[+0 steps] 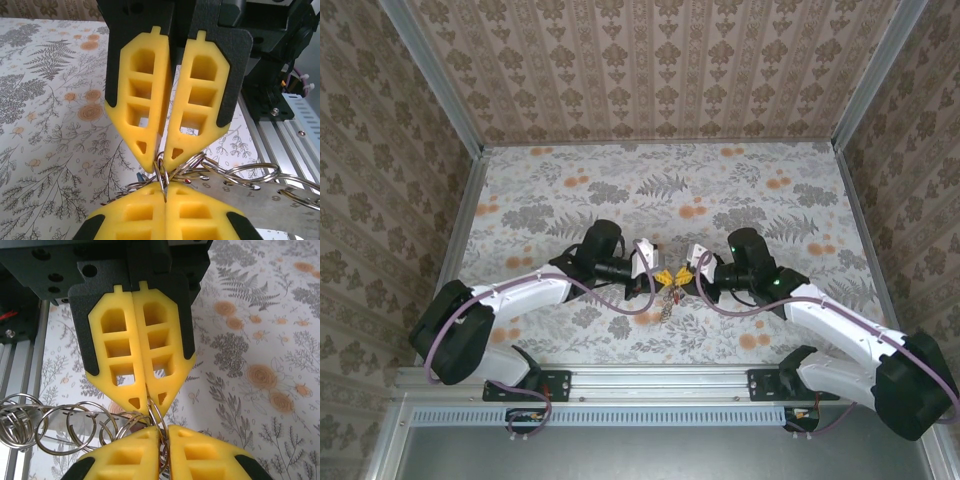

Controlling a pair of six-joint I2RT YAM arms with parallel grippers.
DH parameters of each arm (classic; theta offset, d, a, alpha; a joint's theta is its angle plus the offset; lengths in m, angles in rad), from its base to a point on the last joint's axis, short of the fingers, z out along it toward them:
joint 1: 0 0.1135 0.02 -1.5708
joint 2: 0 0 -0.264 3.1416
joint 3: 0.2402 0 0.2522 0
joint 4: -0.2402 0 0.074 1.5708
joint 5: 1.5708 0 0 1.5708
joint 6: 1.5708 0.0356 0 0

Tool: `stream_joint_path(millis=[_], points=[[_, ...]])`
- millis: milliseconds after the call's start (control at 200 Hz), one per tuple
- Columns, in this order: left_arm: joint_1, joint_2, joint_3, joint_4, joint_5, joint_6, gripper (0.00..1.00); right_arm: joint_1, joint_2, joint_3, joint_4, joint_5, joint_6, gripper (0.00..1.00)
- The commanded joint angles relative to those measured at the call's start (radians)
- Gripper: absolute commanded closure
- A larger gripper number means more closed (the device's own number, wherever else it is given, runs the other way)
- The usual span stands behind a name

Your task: Put the keys on the keyring

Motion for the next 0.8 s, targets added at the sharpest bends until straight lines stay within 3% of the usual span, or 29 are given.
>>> stream_joint_path(millis=[0, 330, 400, 475, 540, 630, 795], points=[[0.002, -0.041, -0.018, 0.149, 0.091, -0.065, 1.00, -0.013, 0.002, -0.023, 0.126, -0.073, 0.056, 0.85], [0.004, -0.043, -0.045, 0.258, 0.099, -0.124, 1.00, -0.045, 0.032, -0.040, 0.161, -0.113, 0.068, 0.83], [0.004, -0.046, -0.048, 0.256, 0.091, -0.122, 1.00, -0.048, 0.039, -0.033, 0.152, -0.122, 0.068, 0.91], [0.003, -0.050, -0.036, 0.198, 0.066, -0.094, 1.00, -0.047, 0.048, -0.005, 0.104, -0.120, 0.064, 1.00], [0.000, -0.052, -0.020, 0.114, 0.034, -0.051, 1.00, -0.044, 0.050, 0.024, 0.047, -0.105, 0.050, 1.00], [-0.005, -0.052, 0.003, -0.005, -0.018, 0.010, 0.86, -0.024, 0.042, 0.050, -0.022, -0.060, 0.001, 1.00], [-0.007, -0.057, 0.024, -0.088, -0.064, 0.049, 0.80, 0.023, 0.032, 0.090, -0.132, 0.027, -0.081, 1.00]])
